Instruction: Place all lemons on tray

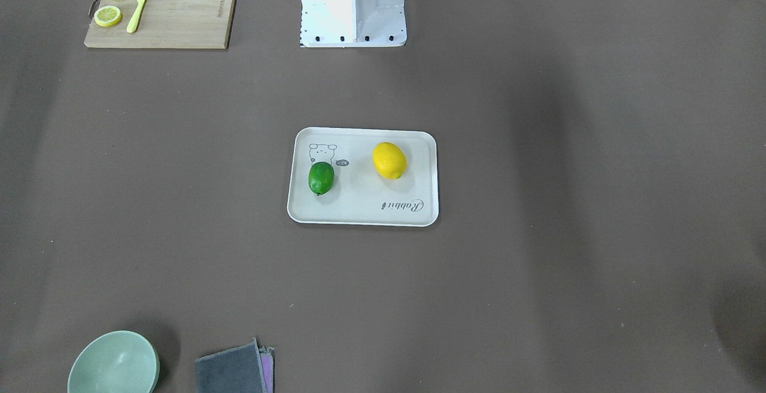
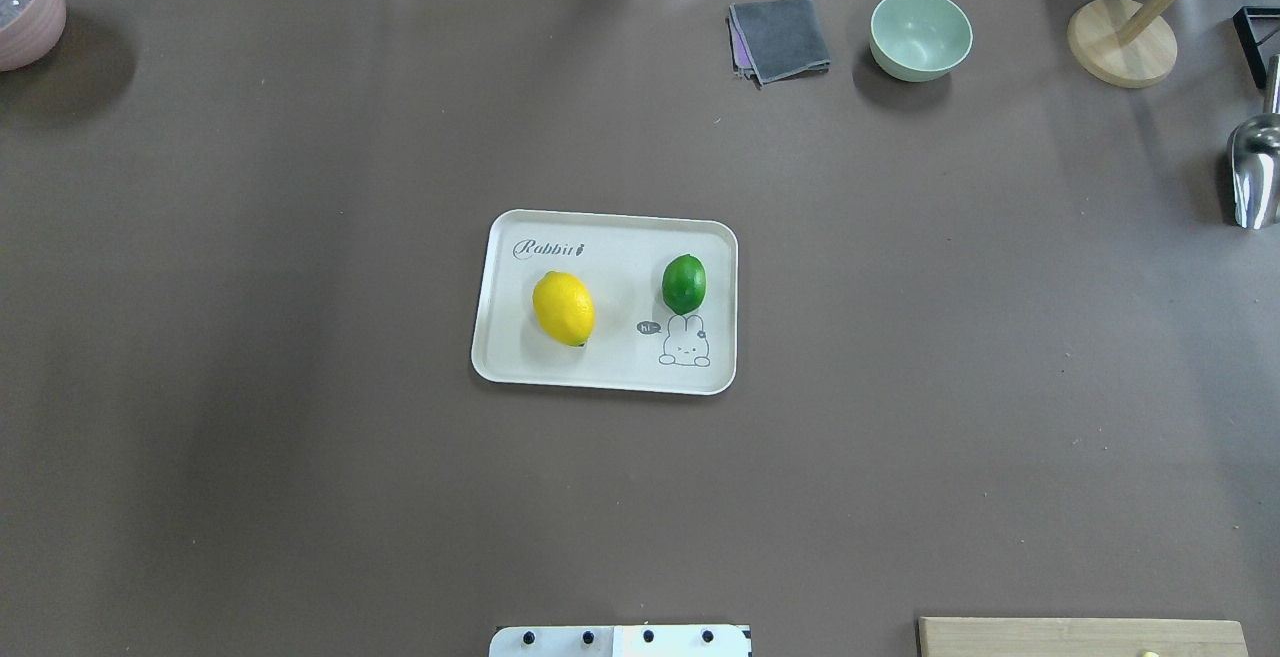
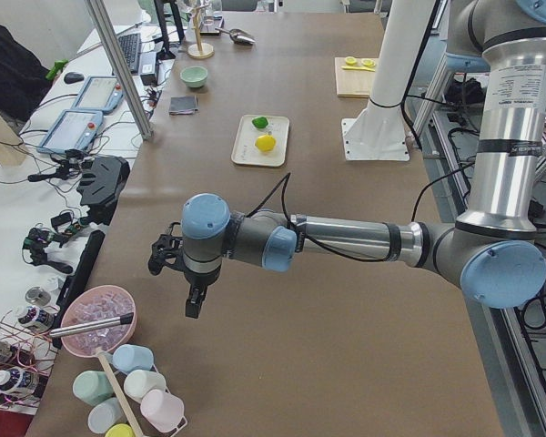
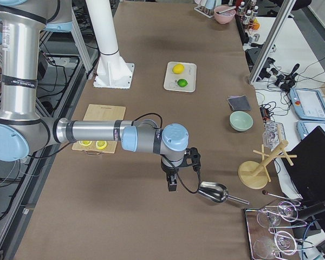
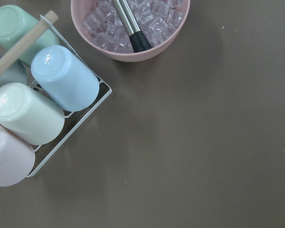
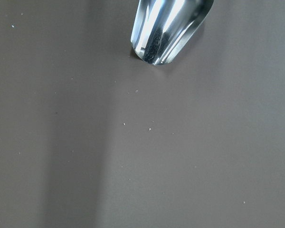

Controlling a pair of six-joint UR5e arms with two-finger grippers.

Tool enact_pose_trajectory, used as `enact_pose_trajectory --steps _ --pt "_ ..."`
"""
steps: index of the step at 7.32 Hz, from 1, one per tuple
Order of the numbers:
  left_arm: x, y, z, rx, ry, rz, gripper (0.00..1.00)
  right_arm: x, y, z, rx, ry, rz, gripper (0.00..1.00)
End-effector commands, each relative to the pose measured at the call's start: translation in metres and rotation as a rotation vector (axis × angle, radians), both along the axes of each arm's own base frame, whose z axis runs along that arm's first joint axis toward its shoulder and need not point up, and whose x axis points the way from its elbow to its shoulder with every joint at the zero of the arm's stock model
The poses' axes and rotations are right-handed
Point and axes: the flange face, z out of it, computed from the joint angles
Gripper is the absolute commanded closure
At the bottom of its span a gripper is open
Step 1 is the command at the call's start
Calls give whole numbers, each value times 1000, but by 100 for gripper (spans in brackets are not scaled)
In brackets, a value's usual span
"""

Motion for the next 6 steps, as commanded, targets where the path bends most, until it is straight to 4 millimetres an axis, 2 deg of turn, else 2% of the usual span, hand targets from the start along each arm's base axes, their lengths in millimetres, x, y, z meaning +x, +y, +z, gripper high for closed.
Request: enact_pose_trajectory --steps 1,6 --pt "0 0 0 0 -1 0 2 0 1 0 0 0 -1 0" --pt "0 -4 -1 3 -7 -1 2 0 -2 -2 8 1 -1 0"
